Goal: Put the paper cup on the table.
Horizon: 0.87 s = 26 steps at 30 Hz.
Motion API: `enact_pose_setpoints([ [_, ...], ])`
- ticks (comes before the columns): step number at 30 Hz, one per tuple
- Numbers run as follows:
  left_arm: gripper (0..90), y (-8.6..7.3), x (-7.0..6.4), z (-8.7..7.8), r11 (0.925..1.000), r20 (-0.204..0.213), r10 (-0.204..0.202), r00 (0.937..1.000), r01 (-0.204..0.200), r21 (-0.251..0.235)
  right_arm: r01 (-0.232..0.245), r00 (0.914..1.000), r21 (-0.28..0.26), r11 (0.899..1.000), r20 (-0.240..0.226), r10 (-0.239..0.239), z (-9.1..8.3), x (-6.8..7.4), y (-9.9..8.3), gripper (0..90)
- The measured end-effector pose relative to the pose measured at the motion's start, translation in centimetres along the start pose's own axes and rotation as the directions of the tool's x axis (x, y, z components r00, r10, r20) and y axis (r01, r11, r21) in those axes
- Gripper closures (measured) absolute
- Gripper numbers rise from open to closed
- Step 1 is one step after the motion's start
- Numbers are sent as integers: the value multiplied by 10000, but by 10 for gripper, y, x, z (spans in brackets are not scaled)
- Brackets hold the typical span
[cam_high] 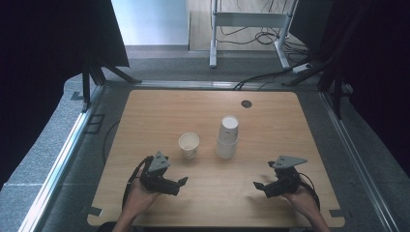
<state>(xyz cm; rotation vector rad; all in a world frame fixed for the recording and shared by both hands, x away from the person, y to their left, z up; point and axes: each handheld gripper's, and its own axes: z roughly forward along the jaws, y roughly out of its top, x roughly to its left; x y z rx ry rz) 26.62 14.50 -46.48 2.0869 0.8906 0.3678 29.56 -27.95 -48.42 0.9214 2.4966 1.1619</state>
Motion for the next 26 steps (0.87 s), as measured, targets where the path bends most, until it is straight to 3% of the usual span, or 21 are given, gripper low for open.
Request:
enact_pose_setpoints([
  [6, 0, -15, -2, 9, 9994, 5, -65, 10000, 65, 346, 80, 9998, 260, 9996, 160, -84, 2, -1, -4, 0],
  [13, 0, -26, -6, 25, 9942, -68, 126, 9999, -118, 1066, 207, 9993, 767, 9968, 289, -230, 9, -2, -10, 0],
  [21, 0, -34, -17, 42, 9768, -45, 745, 9972, -720, 2018, 203, 9992, 1265, 9918, 322, -246, 19, -5, -18, 0],
  [26, 0, -34, -15, 44, 9779, 188, 477, 9987, -505, 2028, 276, 9989, 1391, 9899, 329, -325, 21, -5, -19, 0],
])
